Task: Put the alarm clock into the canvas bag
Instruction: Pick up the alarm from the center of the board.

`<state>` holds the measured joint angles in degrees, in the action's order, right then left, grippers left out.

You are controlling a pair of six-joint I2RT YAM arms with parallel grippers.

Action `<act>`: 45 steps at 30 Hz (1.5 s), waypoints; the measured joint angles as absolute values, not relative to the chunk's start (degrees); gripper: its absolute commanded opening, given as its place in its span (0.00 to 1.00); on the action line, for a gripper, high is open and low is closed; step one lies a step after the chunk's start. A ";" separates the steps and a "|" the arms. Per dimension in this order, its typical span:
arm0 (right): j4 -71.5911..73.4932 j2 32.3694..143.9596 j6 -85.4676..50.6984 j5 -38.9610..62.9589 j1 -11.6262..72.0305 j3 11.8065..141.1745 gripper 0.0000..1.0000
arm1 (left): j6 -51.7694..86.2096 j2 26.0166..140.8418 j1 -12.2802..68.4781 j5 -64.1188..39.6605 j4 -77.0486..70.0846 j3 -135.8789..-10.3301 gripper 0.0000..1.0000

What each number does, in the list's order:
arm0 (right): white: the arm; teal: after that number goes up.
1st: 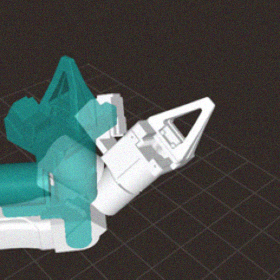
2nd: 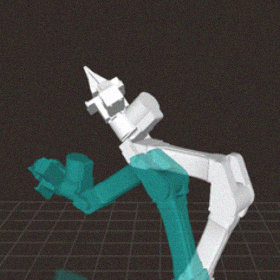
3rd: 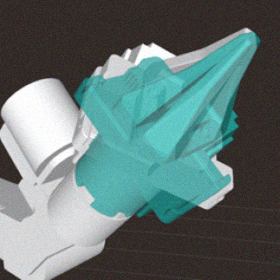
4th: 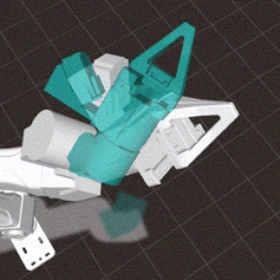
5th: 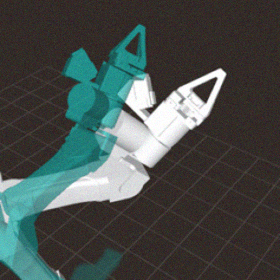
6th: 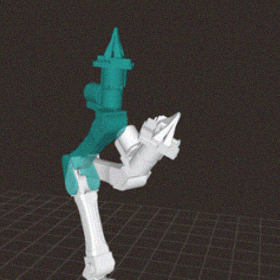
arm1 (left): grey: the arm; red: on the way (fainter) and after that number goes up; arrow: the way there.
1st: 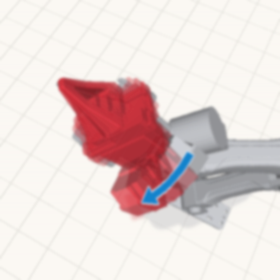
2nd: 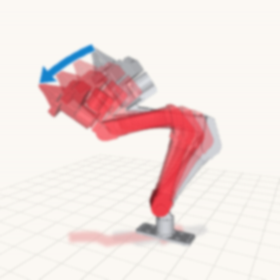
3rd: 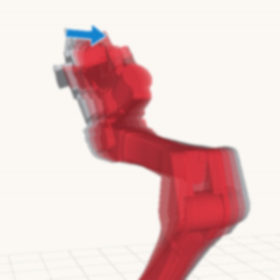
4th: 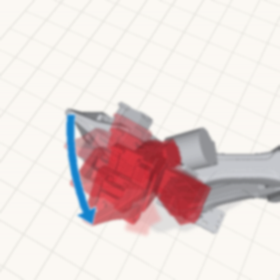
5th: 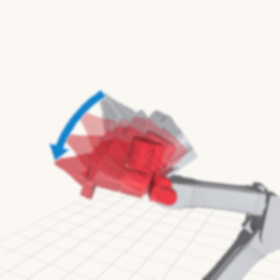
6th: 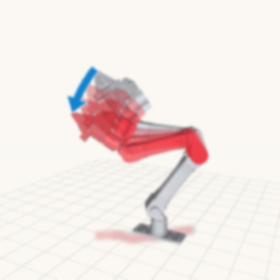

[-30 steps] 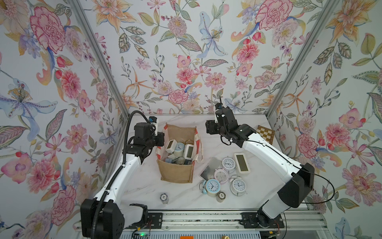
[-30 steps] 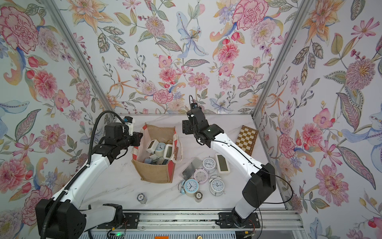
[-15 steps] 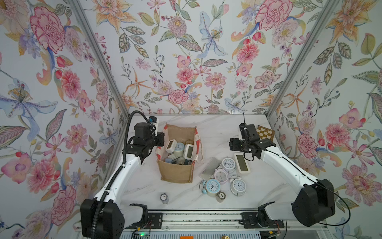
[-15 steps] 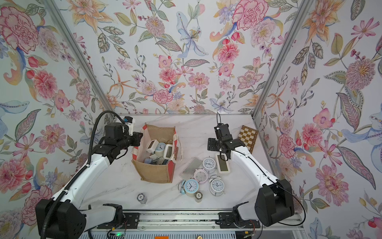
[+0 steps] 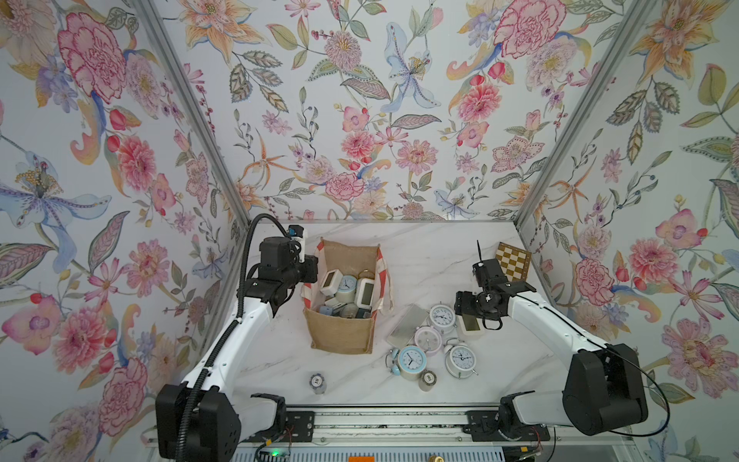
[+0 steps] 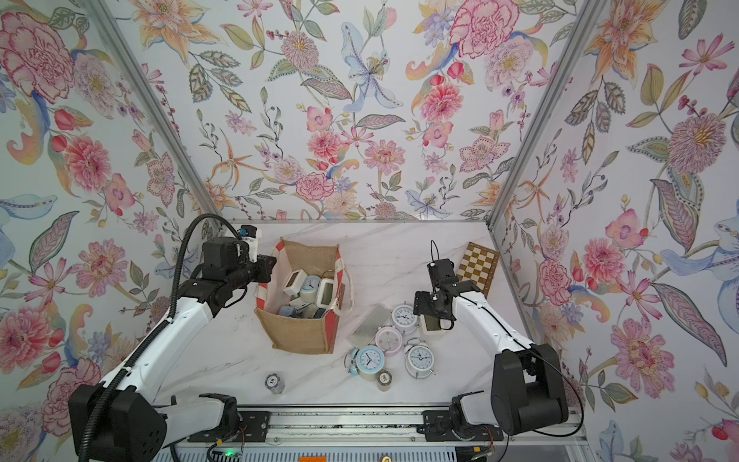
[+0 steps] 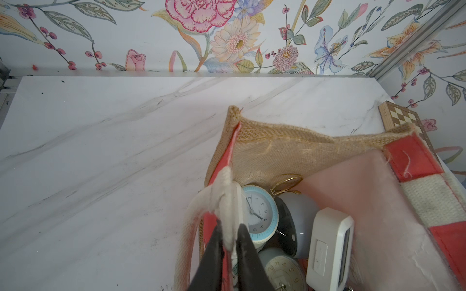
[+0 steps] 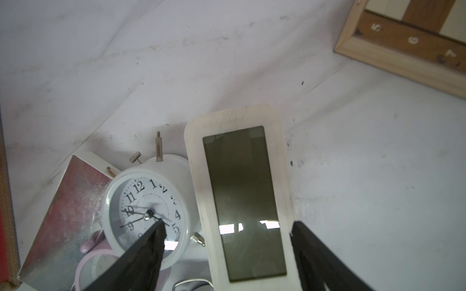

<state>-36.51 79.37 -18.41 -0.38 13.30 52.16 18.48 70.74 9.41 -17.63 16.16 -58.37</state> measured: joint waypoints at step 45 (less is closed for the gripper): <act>-37.80 88.09 -13.21 -1.96 7.55 54.02 0.75 | 18.92 70.87 9.41 -17.65 16.14 -58.37 0.15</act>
<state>-37.80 88.09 -13.21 -1.96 7.55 54.02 18.92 70.87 9.41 -17.65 16.14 -58.37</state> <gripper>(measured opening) 0.757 0.152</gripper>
